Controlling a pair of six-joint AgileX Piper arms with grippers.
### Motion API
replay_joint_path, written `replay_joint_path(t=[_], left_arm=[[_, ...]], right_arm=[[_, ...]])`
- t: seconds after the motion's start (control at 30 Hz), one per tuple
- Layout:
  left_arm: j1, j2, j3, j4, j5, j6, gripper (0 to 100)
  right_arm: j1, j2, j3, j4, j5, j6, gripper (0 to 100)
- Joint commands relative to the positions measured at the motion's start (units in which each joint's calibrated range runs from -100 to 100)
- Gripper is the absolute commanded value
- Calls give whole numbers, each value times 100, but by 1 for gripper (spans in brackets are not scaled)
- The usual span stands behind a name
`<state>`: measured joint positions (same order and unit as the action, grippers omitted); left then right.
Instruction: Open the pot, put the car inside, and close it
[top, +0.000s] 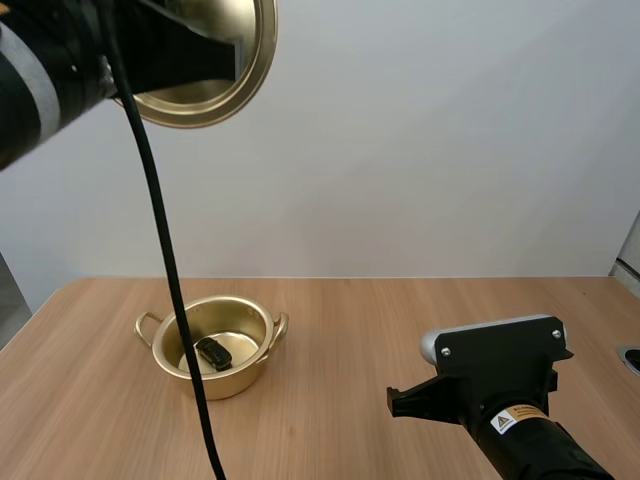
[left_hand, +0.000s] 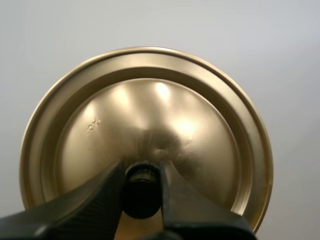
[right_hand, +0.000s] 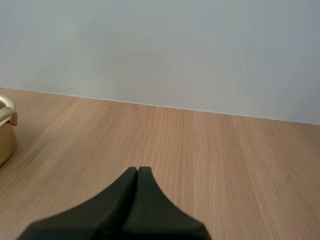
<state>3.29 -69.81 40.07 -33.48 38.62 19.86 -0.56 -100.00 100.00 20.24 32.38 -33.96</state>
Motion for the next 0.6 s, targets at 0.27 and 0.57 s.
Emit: replay_joint_path(t=[0.27,0.57], left_arm=[[-5,24,1986,280,-474,364,0],[-5,973,2229,399,241,677,0]], right_arm=[[-27,0,0,8,-1,3,0],[-41,0,0,8,-1,3,0]])
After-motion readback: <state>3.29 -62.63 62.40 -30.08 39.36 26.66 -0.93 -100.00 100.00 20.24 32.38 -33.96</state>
